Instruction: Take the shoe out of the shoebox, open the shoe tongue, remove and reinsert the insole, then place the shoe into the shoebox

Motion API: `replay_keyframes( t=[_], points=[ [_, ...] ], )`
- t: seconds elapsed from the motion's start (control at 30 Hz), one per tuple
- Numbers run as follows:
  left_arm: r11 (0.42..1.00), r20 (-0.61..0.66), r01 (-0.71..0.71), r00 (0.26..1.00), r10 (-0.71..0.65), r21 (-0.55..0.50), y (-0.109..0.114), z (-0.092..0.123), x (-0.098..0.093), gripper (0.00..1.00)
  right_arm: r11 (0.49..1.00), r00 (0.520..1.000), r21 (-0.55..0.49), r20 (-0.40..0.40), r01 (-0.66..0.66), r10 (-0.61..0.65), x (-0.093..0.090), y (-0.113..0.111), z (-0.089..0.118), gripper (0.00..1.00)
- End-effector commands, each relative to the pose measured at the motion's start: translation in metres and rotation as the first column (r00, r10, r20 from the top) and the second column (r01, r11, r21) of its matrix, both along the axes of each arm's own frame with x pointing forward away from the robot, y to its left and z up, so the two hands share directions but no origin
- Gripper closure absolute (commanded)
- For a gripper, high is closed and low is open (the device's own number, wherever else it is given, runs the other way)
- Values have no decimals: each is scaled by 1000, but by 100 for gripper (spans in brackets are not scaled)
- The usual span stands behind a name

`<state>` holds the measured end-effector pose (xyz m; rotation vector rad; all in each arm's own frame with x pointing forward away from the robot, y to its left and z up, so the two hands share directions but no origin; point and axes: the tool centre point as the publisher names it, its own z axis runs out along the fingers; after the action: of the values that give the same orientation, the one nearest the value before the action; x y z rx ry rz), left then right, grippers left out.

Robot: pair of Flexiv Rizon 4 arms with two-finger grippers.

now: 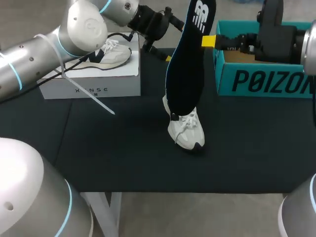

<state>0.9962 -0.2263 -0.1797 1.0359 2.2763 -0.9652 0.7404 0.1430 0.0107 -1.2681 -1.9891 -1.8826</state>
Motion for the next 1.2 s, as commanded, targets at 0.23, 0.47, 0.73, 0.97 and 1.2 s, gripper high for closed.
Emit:
replay_keyframes(
  t=[0.23,0.47,0.73,0.97,1.2],
  points=[
    [857,536,335,840,-84,-391,20,17,-30,0,976,986,215,-164,35,1,37,-6,-30,100],
    [791,668,476,735,-117,-385,24,31,-41,0,980,966,197,-259,31,21,49,-20,-42,100],
    [734,787,605,596,-160,-309,24,54,-57,0,986,917,169,-393,1,67,68,-43,-50,100],
    [695,836,669,518,-181,-264,20,73,-76,0,981,867,194,-487,-15,109,90,-50,-66,100],
    [687,842,675,511,-174,-268,13,92,-85,0,998,836,59,-548,0,32,120,-64,-78,100]
  ],
)
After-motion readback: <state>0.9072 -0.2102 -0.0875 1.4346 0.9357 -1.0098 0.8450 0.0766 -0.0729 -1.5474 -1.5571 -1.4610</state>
